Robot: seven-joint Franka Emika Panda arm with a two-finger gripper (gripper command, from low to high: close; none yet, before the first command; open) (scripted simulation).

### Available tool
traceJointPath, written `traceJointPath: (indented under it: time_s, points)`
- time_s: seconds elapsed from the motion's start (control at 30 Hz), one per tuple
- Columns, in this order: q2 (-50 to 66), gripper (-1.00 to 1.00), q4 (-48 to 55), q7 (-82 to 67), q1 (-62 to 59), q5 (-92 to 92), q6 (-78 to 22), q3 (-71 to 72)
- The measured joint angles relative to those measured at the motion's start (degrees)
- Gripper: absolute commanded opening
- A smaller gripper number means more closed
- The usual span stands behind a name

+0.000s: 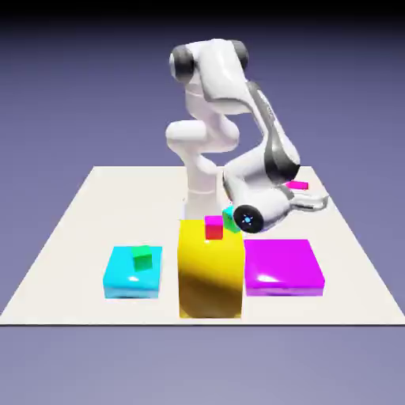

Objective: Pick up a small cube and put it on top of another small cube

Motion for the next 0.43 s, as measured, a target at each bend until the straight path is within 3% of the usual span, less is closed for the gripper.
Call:
traceJointPath:
  time_s: [0.2,0.33,0.37,0.43]
  points:
    - [-3.06,-1.00,2.77,1.45,-7.15,-4.86,-2.95,-8.59]
    - [-5.48,-1.00,-5.52,-0.55,-4.91,-3.52,3.45,-7.04]
    - [-5.72,1.00,-6.37,-0.76,-4.67,-3.38,4.10,-6.88]
    - [-5.72,1.00,-6.37,-0.78,-4.66,-3.46,4.07,-6.88]
